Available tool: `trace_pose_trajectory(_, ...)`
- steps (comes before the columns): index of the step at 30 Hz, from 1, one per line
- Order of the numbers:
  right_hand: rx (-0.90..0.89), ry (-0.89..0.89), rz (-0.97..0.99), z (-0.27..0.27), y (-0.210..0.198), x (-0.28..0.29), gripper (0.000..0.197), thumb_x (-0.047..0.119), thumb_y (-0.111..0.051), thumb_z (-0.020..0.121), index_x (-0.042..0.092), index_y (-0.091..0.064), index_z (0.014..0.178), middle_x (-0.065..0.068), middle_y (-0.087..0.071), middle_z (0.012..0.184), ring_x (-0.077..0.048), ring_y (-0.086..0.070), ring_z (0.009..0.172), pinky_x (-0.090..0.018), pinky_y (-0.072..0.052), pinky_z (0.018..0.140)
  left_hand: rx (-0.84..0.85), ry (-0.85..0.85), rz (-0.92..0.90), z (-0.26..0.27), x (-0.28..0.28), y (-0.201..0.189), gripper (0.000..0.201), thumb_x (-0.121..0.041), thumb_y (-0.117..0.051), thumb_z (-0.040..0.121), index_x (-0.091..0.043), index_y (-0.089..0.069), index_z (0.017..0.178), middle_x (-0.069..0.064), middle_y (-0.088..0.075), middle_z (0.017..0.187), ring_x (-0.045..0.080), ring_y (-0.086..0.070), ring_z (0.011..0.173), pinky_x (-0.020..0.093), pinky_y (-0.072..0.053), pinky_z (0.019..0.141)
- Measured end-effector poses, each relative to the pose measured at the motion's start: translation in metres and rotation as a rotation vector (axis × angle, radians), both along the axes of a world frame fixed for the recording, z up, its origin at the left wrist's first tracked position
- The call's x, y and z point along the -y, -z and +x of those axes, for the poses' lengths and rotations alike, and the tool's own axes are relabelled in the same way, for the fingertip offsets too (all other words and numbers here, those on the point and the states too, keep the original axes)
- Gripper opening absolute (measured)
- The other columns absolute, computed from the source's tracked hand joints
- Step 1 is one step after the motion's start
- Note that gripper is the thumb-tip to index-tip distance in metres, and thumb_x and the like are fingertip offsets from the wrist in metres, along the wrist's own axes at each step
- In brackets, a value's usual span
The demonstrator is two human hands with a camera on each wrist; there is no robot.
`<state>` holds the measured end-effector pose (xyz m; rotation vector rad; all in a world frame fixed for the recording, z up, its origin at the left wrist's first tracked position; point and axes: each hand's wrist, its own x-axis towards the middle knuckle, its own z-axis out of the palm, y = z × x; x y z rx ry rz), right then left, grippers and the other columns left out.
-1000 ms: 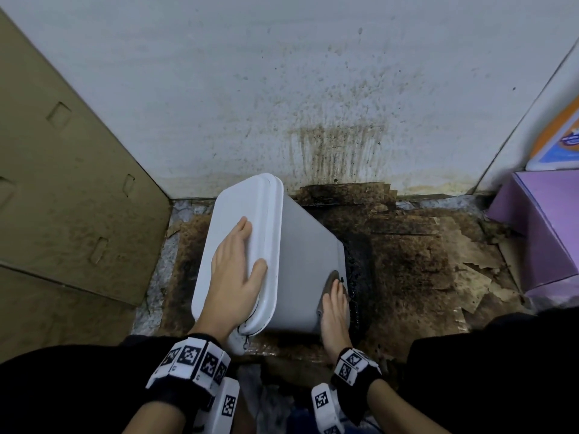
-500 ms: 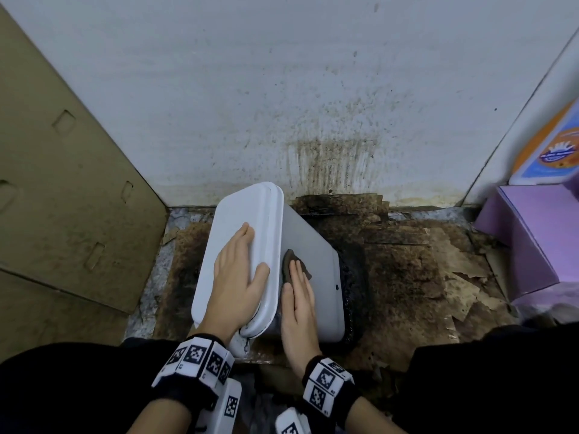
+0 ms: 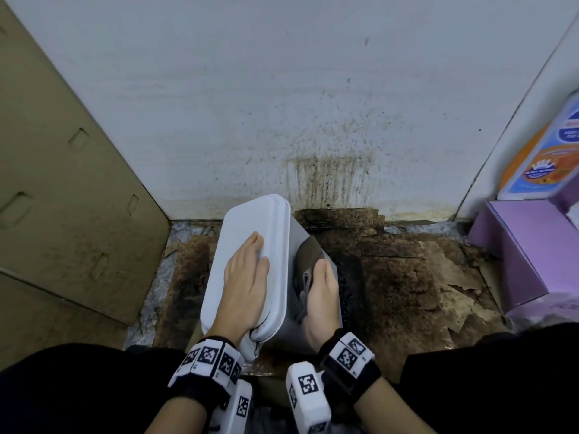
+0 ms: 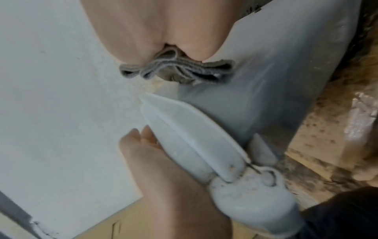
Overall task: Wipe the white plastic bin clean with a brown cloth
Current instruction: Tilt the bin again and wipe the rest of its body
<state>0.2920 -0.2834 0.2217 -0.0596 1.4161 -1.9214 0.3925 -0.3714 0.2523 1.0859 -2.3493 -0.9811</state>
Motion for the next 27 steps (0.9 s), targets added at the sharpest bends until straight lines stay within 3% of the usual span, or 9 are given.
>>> trace_pose_trajectory(4,-0.067,-0.059,-0.040,-0.007,-0.018,-0.005,0.042,0.046,-0.033,0.108,0.032,-0.049,0.144,0.022,-0.063,0.122,-0.001,-0.059,0.117,-0.034,-0.042,0.113,0.000,0.022,-0.002,-0.009,-0.009,-0.001,0.049,-0.033,-0.027,0.111,-0.028,-0.024,0.160,-0.019,-0.018,0.164,-0.002,-0.012,0.152,0.022,-0.003,0.124)
trace_pose_trajectory(8,-0.289,-0.156,0.012,-0.002,-0.015,-0.011,0.040,0.052,-0.030,0.107,0.048,-0.046,0.144,0.027,-0.052,0.144,0.006,-0.044,0.136,-0.032,-0.033,0.120,-0.066,0.025,0.040,-0.020,-0.021,-0.001,0.047,-0.028,-0.027,0.112,-0.027,-0.027,0.159,-0.017,-0.021,0.165,0.000,-0.015,0.153,0.028,-0.007,0.127)
trace_pose_trajectory(11,-0.463,-0.180,0.059,-0.003,-0.010,-0.015,0.042,0.043,-0.030,0.109,0.041,-0.040,0.150,0.024,-0.039,0.156,0.008,-0.031,0.144,-0.033,-0.024,0.125,-0.085,0.027,0.037,-0.027,-0.027,0.001,0.048,-0.030,-0.024,0.112,-0.026,-0.029,0.159,-0.020,-0.021,0.162,0.000,-0.017,0.153,0.028,-0.008,0.127)
trace_pose_trajectory(13,-0.531,-0.178,0.066,-0.007,-0.010,-0.018,0.042,0.035,-0.033,0.110,0.036,-0.038,0.152,0.028,-0.038,0.153,0.011,-0.031,0.142,-0.028,-0.025,0.124,-0.075,0.041,0.022,-0.030,-0.031,0.000,0.048,-0.030,-0.023,0.112,-0.026,-0.027,0.159,-0.023,-0.019,0.159,0.000,-0.015,0.153,0.027,-0.007,0.127)
trace_pose_trajectory(15,-0.554,-0.190,0.087,-0.011,-0.011,-0.022,0.040,0.032,-0.037,0.109,0.040,-0.036,0.149,0.037,-0.036,0.146,0.015,-0.033,0.139,-0.025,-0.028,0.121,-0.058,0.051,0.023,-0.035,-0.035,-0.001,0.049,-0.028,-0.024,0.112,-0.025,-0.025,0.160,-0.024,-0.017,0.158,-0.001,-0.013,0.153,0.026,-0.006,0.127)
trace_pose_trajectory(20,-0.558,-0.208,0.149,-0.027,-0.008,-0.031,0.048,0.041,-0.044,0.106,0.040,-0.033,0.152,0.018,-0.040,0.155,-0.001,-0.040,0.141,-0.040,-0.038,0.118,-0.123,0.054,0.125,-0.046,-0.043,-0.007,0.048,-0.028,-0.029,0.112,-0.023,-0.031,0.159,-0.014,-0.023,0.166,0.001,-0.017,0.153,0.030,-0.011,0.127)
trace_pose_trajectory(22,-0.558,-0.209,0.176,-0.034,-0.004,-0.034,0.051,0.051,-0.045,0.100,0.048,-0.032,0.149,0.018,-0.041,0.154,-0.004,-0.043,0.140,-0.043,-0.042,0.115,-0.213,0.034,0.276,-0.046,-0.048,-0.016,0.046,-0.031,-0.033,0.111,-0.027,-0.034,0.158,-0.016,-0.031,0.163,-0.001,-0.024,0.149,0.027,-0.018,0.125)
trace_pose_trajectory(24,-0.544,-0.202,0.209,-0.040,-0.002,-0.038,0.054,0.060,-0.046,0.094,0.055,-0.032,0.146,0.018,-0.044,0.152,-0.007,-0.048,0.137,-0.046,-0.045,0.112,-0.315,0.016,0.387,-0.043,-0.052,-0.025,0.043,-0.033,-0.037,0.110,-0.031,-0.040,0.153,-0.020,-0.040,0.156,-0.005,-0.034,0.142,0.016,-0.026,0.115)
trace_pose_trajectory(27,-0.533,-0.189,0.236,-0.048,0.000,-0.045,0.054,0.061,-0.045,0.093,0.056,-0.032,0.145,0.017,-0.044,0.152,-0.011,-0.049,0.135,-0.048,-0.046,0.110,-0.360,-0.083,0.200,-0.033,-0.048,-0.031,0.034,-0.024,-0.046,0.108,-0.030,-0.050,0.141,-0.018,-0.048,0.142,-0.003,-0.040,0.133,0.003,-0.028,0.103)
